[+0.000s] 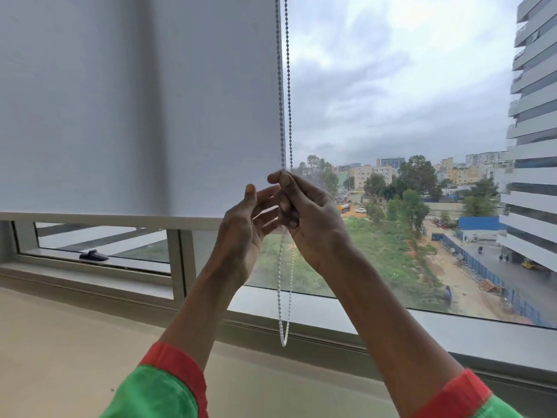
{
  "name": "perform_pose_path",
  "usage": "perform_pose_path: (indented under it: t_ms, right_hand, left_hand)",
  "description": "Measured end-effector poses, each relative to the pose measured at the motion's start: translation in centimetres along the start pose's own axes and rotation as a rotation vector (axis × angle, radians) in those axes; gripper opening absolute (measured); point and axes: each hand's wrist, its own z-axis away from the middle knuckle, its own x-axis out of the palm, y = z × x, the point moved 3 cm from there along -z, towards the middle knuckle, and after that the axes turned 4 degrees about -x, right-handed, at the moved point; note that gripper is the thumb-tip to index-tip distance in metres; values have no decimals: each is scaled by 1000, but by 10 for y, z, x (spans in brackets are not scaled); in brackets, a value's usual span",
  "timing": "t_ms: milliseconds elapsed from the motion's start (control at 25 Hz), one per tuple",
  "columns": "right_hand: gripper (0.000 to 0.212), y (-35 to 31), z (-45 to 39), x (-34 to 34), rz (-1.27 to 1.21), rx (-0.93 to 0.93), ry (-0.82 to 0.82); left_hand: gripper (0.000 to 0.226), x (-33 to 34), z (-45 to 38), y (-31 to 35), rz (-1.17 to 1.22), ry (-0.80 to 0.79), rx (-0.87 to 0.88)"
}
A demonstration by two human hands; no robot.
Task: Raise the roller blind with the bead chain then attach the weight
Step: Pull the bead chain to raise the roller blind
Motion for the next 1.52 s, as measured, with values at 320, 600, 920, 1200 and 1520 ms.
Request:
perform_pose_path:
  t_ms: [320, 600, 920, 1200, 1520]
  right_hand:
    - [19, 27, 28, -14, 42, 46, -31]
    - [20, 34, 29, -16, 133, 93, -69]
    - [34, 38, 34, -44, 97, 253, -60]
    - [32, -7, -9, -31, 61, 90, -11]
    - [20, -26, -36, 2, 90, -11, -22]
  left_hand:
    - [32, 32, -27, 77, -85, -36, 203]
    - [36, 54, -28, 76, -176, 128, 286]
    - [35, 37, -5, 38, -202, 125, 240]
    - [31, 35, 17, -4, -128, 70, 190]
    - [31, 30, 32, -30, -160, 58, 142]
